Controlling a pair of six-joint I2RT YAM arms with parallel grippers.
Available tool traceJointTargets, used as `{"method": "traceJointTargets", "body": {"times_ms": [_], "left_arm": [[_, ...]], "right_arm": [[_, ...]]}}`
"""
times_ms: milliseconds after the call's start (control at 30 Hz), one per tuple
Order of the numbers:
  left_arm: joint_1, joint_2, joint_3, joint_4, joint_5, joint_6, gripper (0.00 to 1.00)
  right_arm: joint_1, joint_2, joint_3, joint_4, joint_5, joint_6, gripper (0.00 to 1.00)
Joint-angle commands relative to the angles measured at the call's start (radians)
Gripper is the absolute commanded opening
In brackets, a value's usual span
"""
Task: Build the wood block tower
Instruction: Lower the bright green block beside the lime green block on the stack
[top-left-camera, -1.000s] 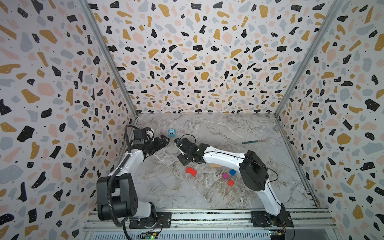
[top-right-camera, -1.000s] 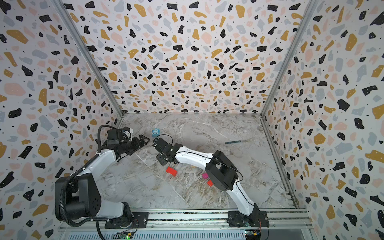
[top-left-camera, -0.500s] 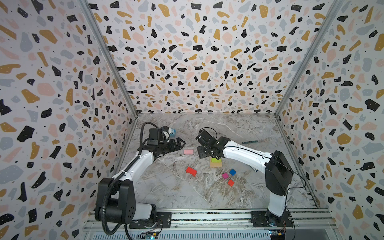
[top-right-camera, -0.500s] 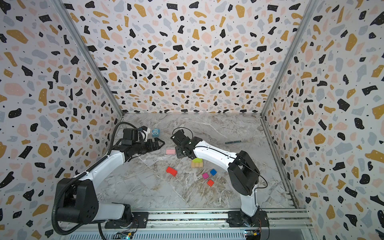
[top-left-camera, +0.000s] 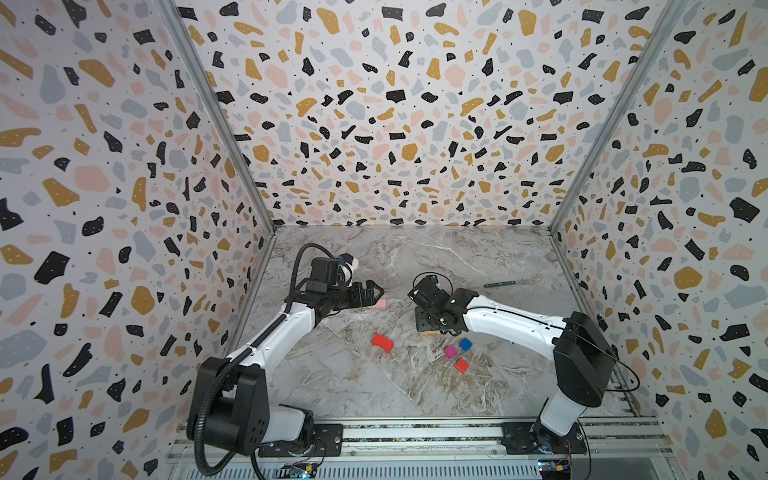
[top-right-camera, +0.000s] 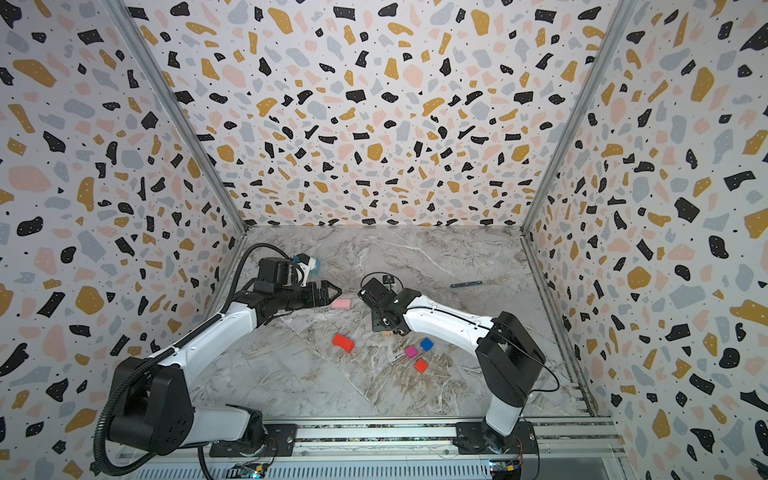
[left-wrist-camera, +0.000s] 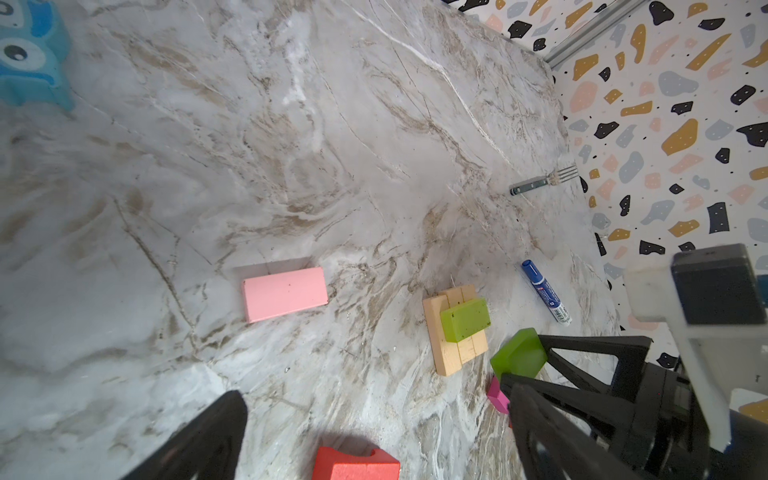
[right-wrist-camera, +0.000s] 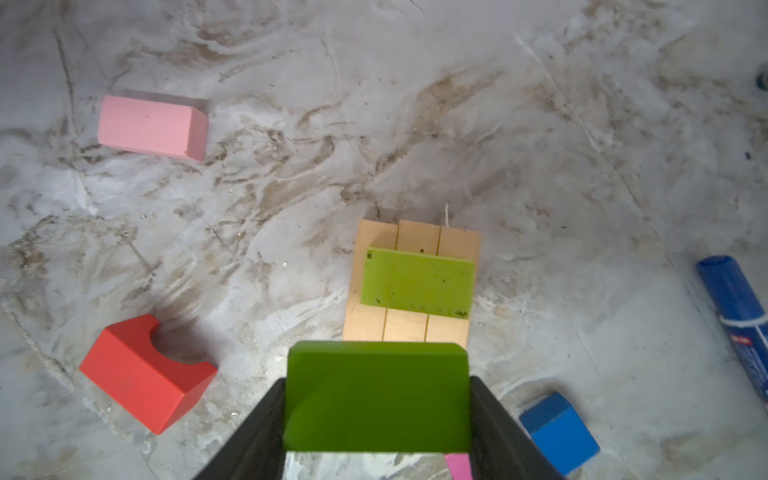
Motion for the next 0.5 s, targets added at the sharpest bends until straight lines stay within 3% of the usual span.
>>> {"method": "traceJointTargets", "body": {"times_ms": [0,467], "left_arm": [[-0.002,-0.021,-0.008,0.004,-0.001,0.017,0.99],[-0.006,-0.012,-0.013,0.009,0.001,0.015,0.99]], "right_arm": [[-0.002,-0.052,-0.028,0.004,0.026,0.057,0.49],[0.001,-0.019,-0.095,0.079,0.041,0.04,0.49]]}}
